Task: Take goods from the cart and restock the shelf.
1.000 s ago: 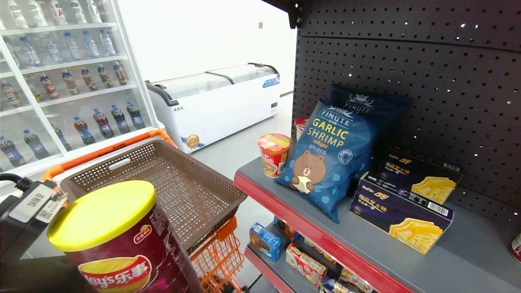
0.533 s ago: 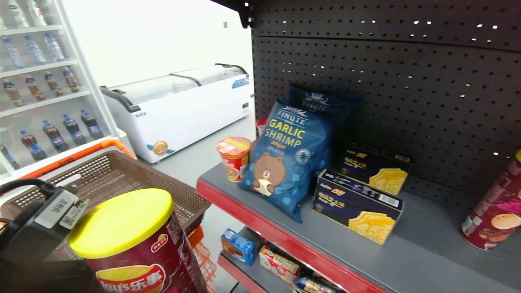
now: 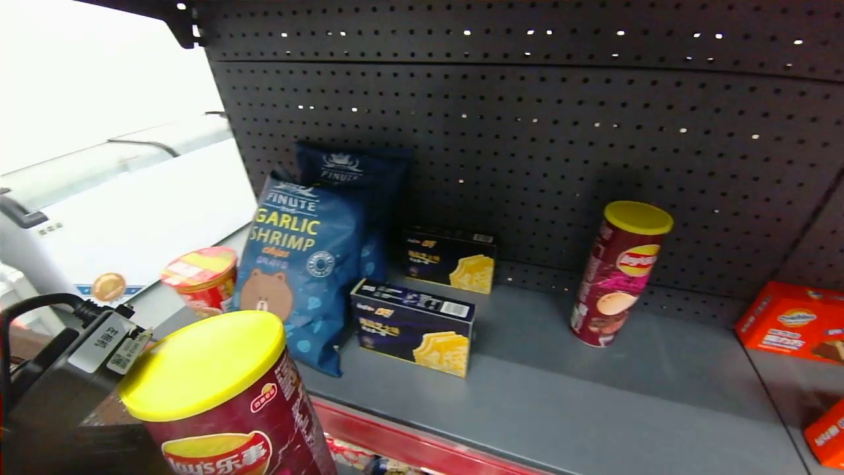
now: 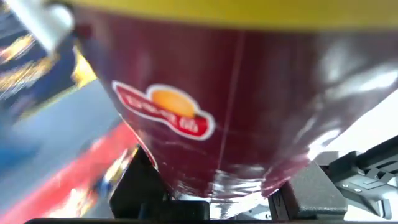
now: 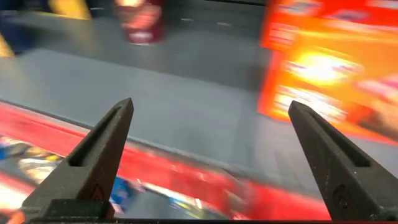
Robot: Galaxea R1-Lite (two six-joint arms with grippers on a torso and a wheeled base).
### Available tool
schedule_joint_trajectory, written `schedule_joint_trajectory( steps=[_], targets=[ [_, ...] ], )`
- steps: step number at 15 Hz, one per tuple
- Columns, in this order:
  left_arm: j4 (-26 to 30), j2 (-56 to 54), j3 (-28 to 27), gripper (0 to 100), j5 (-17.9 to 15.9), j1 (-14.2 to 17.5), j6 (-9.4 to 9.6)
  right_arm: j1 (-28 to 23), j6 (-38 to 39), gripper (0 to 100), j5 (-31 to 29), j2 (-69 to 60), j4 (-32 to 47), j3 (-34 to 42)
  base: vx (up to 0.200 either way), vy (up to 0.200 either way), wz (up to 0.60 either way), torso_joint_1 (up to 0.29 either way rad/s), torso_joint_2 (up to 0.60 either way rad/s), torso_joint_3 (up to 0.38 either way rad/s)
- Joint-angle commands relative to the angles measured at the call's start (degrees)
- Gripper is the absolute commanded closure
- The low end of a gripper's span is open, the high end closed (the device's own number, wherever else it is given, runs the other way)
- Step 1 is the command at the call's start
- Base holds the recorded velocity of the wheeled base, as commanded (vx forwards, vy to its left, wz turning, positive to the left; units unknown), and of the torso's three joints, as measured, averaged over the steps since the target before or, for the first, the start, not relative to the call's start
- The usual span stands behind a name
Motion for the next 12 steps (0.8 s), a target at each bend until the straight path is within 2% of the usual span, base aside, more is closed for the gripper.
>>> schedule_joint_trajectory(
  steps=[1, 4, 12],
  targets=[
    [0.0, 0.1, 0.2, 100, 0.0, 0.0, -0.01, 0.0, -0.1, 0, 0.0, 0.0, -0.1, 0.0, 0.000, 0.000, -0.60, -0.007, 0.01, 0.007],
    [0.0, 0.0, 0.2, 100, 0.1, 0.1, -0.01, 0.0, -0.1, 0, 0.0, 0.0, 0.0, 0.0, 0.000, 0.000, -0.60, 0.001, 0.00, 0.002],
    [0.0, -0.3, 0.9, 100, 0.1, 0.1, -0.09, 0.0, 0.0, 0, 0.0, 0.0, 0.0, 0.0, 0.000, 0.000, 0.00, 0.000, 0.00, 0.000]
  ],
)
